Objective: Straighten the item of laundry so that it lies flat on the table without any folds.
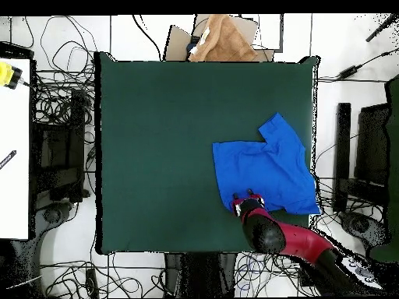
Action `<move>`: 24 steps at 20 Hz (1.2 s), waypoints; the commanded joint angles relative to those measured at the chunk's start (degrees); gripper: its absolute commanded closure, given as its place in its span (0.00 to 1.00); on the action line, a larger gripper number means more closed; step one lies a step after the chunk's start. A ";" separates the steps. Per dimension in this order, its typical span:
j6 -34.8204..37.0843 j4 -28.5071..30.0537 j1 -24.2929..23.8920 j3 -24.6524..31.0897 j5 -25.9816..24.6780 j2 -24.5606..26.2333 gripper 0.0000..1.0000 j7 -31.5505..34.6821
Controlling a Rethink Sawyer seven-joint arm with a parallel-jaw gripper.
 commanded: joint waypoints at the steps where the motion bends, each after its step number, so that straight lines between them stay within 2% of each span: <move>1: 0.55 -10.27 1.70 -0.33 0.93 12.02 0.00 9.52; 4: 0.17 -11.72 2.89 -1.59 0.24 11.09 0.00 8.66; 9: -2.45 -14.44 4.02 -3.40 0.04 13.53 0.00 8.85; 14: -1.99 -15.54 0.78 -1.02 -2.34 15.79 0.00 7.05; 24: -1.04 -16.98 -1.06 0.86 -4.08 17.54 0.00 6.27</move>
